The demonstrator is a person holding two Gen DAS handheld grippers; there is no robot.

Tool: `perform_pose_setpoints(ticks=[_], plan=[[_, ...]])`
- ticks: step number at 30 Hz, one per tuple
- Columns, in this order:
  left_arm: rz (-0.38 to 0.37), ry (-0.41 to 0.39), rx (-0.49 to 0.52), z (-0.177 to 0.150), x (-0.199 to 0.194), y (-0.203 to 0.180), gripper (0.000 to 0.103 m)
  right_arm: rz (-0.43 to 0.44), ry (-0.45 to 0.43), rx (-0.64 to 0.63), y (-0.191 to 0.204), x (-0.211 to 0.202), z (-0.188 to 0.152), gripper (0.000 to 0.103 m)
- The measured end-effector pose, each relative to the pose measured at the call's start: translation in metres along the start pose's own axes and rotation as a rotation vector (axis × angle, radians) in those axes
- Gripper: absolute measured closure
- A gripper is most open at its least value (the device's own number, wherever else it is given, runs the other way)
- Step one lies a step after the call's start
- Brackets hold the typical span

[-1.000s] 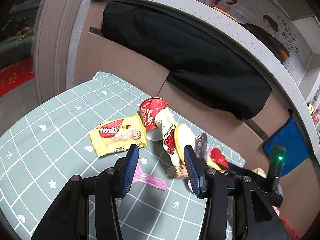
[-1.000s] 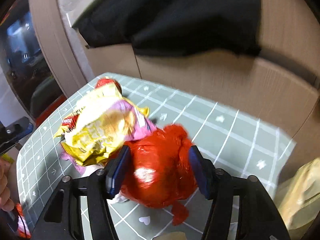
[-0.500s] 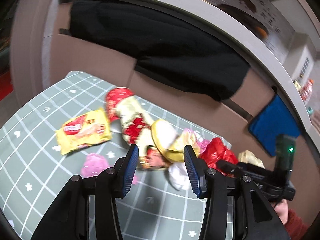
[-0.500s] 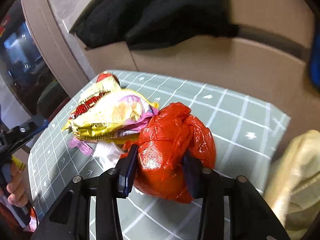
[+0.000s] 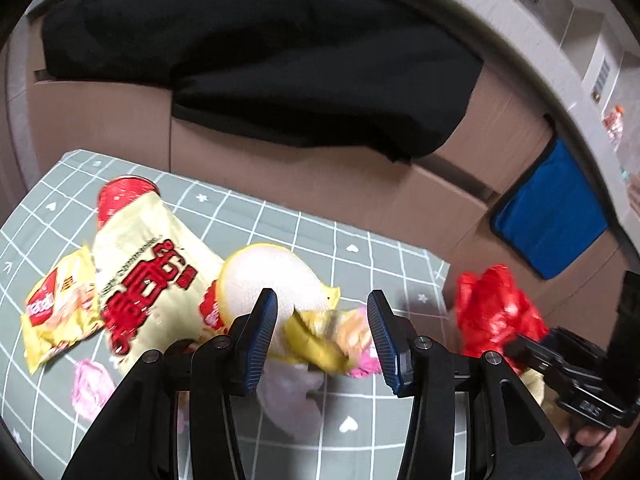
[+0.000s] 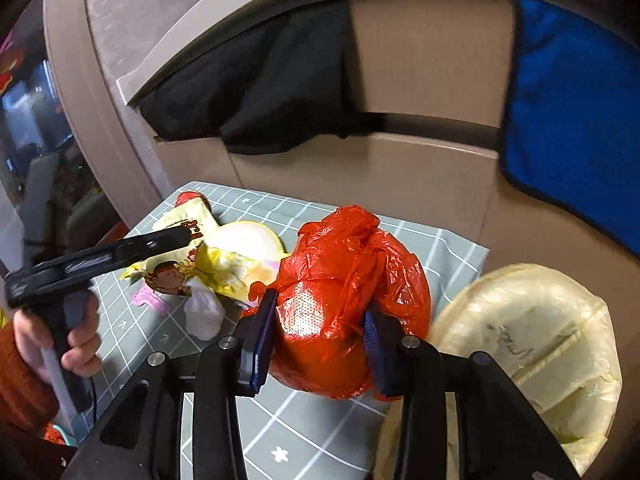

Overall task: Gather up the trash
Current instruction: 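Lift the red bag toward the bin while the left gripper grasps a yellow wrapper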

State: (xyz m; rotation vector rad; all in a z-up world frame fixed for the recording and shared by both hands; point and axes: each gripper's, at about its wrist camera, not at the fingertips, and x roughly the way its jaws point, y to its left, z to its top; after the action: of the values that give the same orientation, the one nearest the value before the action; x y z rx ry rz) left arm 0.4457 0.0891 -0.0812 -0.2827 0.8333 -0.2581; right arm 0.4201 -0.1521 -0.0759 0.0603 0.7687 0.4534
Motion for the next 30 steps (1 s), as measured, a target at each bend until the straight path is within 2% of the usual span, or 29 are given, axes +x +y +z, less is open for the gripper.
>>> perform_pose_setpoints(ticks=[3, 6, 10, 13, 15, 17, 18, 20, 25, 30], plan=[[-0.002, 0.052, -0.002, -0.003, 0.017, -0.004, 0.055, -0.001, -0.002, 0.022, -0.008, -0.001, -0.002, 0.066], [0.061, 0.078, 0.022, -0.011, 0.030, -0.008, 0.055, 0.003, -0.004, 0.043, -0.015, -0.002, -0.002, 0.066], [0.080, 0.119, -0.033, -0.019, 0.045, -0.005, 0.055, 0.004, -0.001, 0.048, -0.017, -0.001, -0.004, 0.066], [0.087, 0.110, -0.042, -0.022, 0.048, -0.009, 0.056, 0.004, 0.001, 0.045, -0.016, -0.001, -0.006, 0.066], [0.084, 0.103, -0.029, -0.023, 0.047, -0.013, 0.070, -0.003, -0.002, 0.039, -0.015, -0.002, -0.007, 0.066], [0.073, 0.098, -0.017, -0.024, 0.044, -0.017, 0.075, -0.009, -0.005, 0.035, -0.016, -0.005, -0.007, 0.066], [0.073, 0.085, -0.009, -0.023, 0.041, -0.019, 0.076, -0.011, -0.008, 0.035, -0.016, -0.007, -0.007, 0.066], [0.084, 0.049, 0.019, -0.022, 0.031, -0.025, 0.091, -0.014, -0.016, 0.035, -0.016, -0.011, -0.006, 0.066], [0.108, -0.066, 0.056, -0.013, -0.009, -0.043, 0.091, -0.016, -0.048, 0.026, -0.015, -0.024, -0.003, 0.066], [0.121, -0.189, 0.147, -0.007, -0.049, -0.075, 0.091, -0.025, -0.098, 0.012, -0.013, -0.046, 0.003, 0.066]])
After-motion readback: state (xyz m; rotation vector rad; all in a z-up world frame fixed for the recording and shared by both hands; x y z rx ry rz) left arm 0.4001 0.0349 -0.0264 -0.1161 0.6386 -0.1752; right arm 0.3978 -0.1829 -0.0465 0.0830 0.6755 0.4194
